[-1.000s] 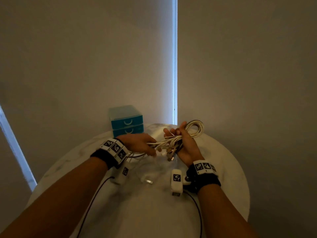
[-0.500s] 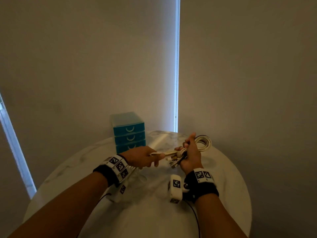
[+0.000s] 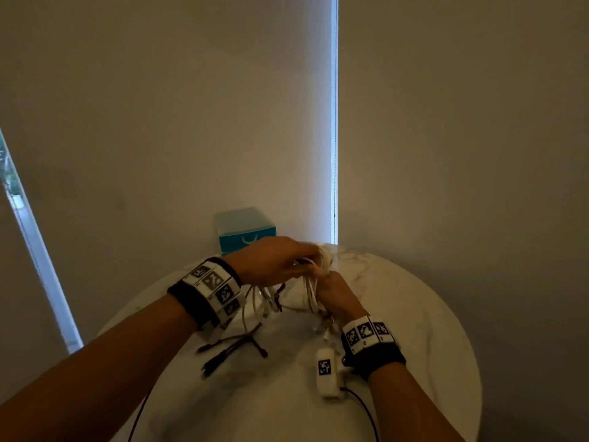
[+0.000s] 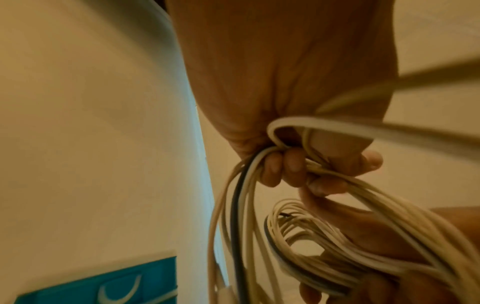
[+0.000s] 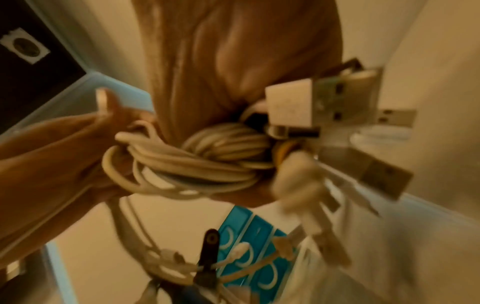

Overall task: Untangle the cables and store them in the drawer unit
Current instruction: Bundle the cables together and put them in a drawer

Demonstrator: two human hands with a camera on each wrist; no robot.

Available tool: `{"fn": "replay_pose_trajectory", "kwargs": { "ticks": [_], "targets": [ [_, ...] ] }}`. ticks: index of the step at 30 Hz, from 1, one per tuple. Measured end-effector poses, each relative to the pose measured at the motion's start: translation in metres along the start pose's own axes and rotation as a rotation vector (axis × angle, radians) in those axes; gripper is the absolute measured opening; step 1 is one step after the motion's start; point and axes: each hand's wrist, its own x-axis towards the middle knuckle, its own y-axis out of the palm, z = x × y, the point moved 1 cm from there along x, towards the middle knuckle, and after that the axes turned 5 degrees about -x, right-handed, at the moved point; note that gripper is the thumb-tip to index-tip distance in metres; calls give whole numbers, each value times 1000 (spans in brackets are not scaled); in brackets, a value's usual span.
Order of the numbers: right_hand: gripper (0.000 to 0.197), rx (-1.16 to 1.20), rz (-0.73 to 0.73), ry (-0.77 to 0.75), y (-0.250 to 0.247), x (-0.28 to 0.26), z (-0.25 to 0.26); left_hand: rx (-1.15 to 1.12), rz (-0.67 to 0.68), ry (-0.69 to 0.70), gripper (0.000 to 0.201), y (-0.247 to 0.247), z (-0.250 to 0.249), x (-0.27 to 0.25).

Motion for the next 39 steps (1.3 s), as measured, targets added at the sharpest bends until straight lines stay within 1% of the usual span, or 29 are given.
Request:
{"fn": "replay_pose_trajectory", "kwargs": {
  "ticks": [1,2,4,5,7,9,10,11,13,15,18,20,22,23,25,29,31,33,35,36,39],
  "targets": [
    [48,32,69,16,5,-4,6,-62,-16,-29,18,-2,3,1],
    [51,81,114,54,10,-7,13,-112,-34,-53,20,-3,6,2],
    [64,275,159,159,19,-11,25,-200,-64,-106,26,-1,12,2],
    [76,389,179,227,23,-12,29,-257,-79,-130,27,-1,14,3],
    [104,510,254,338,25,-14,31,-380,-79,-166,27,0,16,3],
    [134,569,390,398,25,-15,29,-393,-72,-168,28,-3,20,3],
    [140,588,452,409,25,-14,27,-388,-67,-177,29,-5,22,3],
    [137,598,503,404,25,-15,25,-396,-61,-192,28,-6,25,2],
    [111,556,572,337,25,-18,26,-418,-28,-216,23,-11,27,3],
    [87,463,584,277,24,-20,22,-436,28,-227,19,-15,27,3],
    [59,405,574,309,20,-19,17,-379,94,-240,20,-23,25,2],
    [43,433,546,362,18,-19,20,-260,126,-256,31,-27,28,2],
    [19,392,512,385,19,-20,24,-104,171,-249,52,-28,28,4],
    [18,357,493,393,19,-20,23,-24,185,-240,60,-28,26,6],
    [21,338,470,392,21,-20,24,102,197,-202,64,-30,24,11],
    [17,354,424,356,19,-19,28,252,235,-136,57,-29,23,17],
    [25,380,401,304,17,-19,28,393,228,-66,51,-26,21,19],
    [34,334,378,215,17,-18,32,446,223,-51,44,-25,24,21],
    [32,243,327,82,20,-20,39,391,219,-106,37,-25,28,23],
    [33,194,286,32,21,-21,43,319,212,-157,37,-24,30,24],
    [43,101,146,-34,23,-18,44,-32,106,-282,49,-20,29,26]
  ]
}}
